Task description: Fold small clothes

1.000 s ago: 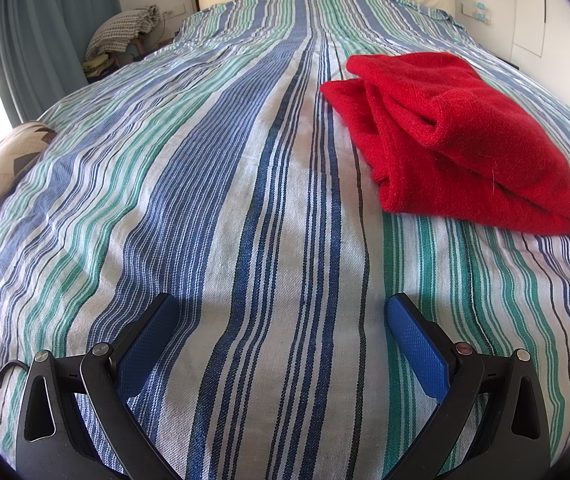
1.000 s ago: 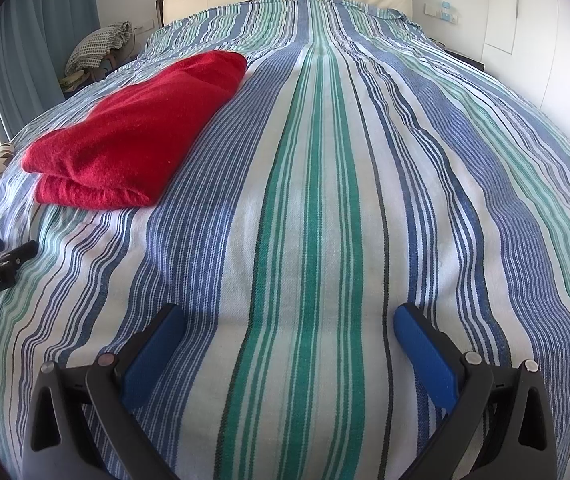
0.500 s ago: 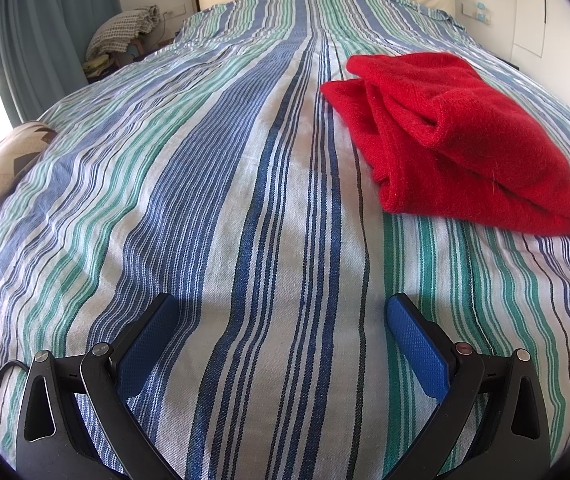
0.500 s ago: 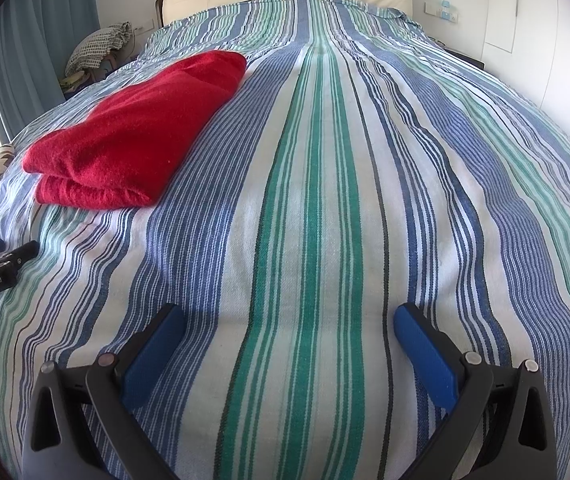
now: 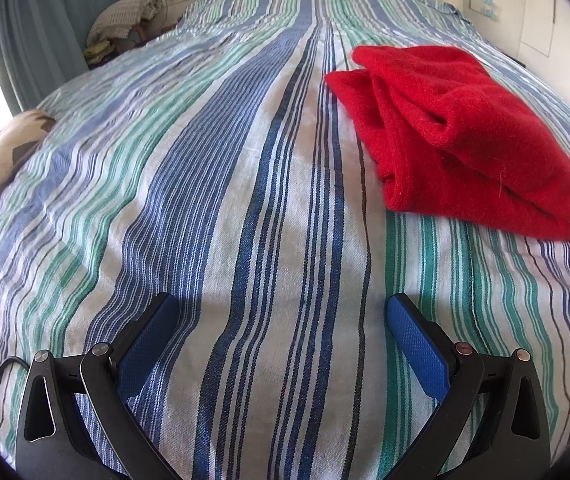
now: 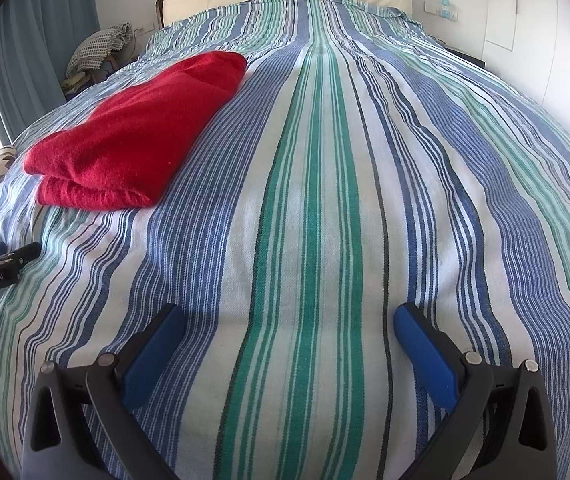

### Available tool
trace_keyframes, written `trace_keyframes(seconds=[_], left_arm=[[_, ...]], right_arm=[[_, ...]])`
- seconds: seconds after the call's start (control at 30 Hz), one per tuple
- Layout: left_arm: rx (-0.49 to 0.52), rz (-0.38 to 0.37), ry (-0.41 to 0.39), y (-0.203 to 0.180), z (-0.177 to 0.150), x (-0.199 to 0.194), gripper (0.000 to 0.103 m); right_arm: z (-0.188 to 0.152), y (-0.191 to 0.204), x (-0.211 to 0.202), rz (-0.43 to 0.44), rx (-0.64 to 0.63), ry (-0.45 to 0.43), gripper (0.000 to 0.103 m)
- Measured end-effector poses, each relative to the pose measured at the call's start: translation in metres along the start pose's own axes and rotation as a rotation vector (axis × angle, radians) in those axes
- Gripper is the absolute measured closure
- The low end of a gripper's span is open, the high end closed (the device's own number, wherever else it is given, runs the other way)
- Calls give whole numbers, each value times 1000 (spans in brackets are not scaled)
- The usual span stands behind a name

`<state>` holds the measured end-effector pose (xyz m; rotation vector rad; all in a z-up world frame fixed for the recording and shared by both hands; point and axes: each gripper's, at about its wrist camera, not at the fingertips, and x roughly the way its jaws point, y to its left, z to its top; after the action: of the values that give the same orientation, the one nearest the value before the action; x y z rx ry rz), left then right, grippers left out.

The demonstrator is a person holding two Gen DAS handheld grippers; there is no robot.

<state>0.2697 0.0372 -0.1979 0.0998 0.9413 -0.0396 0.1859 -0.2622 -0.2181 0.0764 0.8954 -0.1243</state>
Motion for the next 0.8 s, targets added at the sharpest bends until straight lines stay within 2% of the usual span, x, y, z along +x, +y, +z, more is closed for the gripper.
trace_keyframes(seconds=[0.23,0.37,0.47,0.53,0.63,0.7,0.8], left_arm=[[25,-37,28,3,0,-2,0],[1,-104,73,13,3,-10,0],[-74,-249,100,27,10,-25,0],[-160,-384,100,39,21,-38,0],[-241,-504,87,46,46,-57,0],[-256,-555,57,43,65,-72,0],[-211,-572,8,27,95,-93,0]], right_arm=[[0,0,0,-2,-1,0,0],[0,0,0,-2,-1,0,0],[-1,1,0,0,0,-1,0],[-1,1,0,1,1,-3,0],[-1,1,0,1,2,-4,0],[-1,1,0,0,2,-3,0],[-1,1,0,0,2,-2,0]])
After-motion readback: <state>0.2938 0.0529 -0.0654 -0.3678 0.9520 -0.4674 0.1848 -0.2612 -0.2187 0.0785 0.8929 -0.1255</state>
